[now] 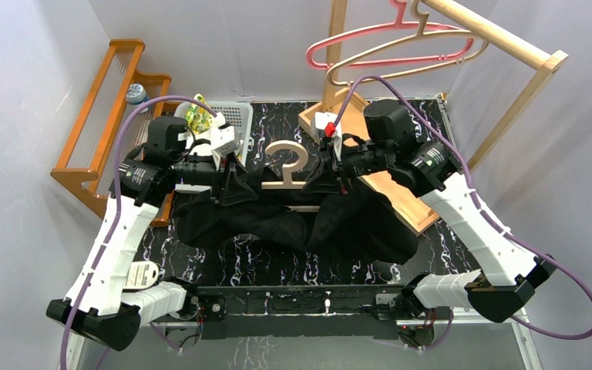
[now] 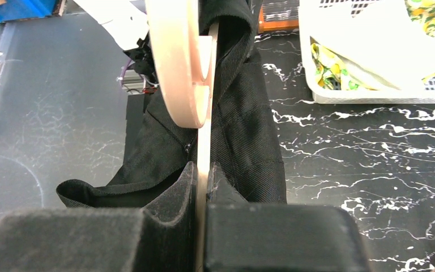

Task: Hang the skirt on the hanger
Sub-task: Hang the skirt on the hanger.

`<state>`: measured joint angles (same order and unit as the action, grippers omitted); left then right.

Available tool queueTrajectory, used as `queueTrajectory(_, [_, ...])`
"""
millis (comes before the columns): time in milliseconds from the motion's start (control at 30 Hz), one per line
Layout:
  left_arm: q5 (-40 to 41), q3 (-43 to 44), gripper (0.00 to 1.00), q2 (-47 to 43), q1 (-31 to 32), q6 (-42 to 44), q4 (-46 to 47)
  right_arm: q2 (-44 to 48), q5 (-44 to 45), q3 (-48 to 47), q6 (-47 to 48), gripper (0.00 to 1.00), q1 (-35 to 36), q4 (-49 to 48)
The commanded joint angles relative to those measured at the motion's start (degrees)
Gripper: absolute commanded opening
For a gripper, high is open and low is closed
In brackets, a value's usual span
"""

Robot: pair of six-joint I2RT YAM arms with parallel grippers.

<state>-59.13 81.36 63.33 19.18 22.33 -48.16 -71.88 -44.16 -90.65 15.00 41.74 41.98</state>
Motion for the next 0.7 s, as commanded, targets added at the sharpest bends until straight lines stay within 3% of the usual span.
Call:
queueTrajectory(0, [-2.8,0.3,0.33,0.3,-0.4,2.5,-0.5,-1.1,-6.5,-4.8,1.2,0.0,0.1,-2.4])
queueTrajectory(133, [-4.1,0.6,0.02,0.5,-0.4,4.2,-0.6,-0.9,-5.8,-4.2,1.6,0.0,0.1,-2.5])
queueTrajectory(300, [-5.0,0.3,0.0,0.6,-0.4,7.2,-3.2,-0.1,-3.1,-4.6,-0.8,0.0,0.1,-4.0])
queueTrajectory(400, [-2.9,1.7,0.0,0.2,-0.4,8.2,-4.0,-0.7,1.1,-6.7,-3.6,0.3,0.0,-0.6])
queueTrajectory(600, [0.6,3.4,0.0,-2.4,-0.4,8.3,-1.7,4.5,8.7,-1.1,-6.1,0.65,0.0,-3.1])
queueTrajectory(667, [1.8,4.9,0.0,-2.6,-0.4,8.4,-1.5,6.1,11.6,-0.6,-6.6,0.7,0.1,-4.5])
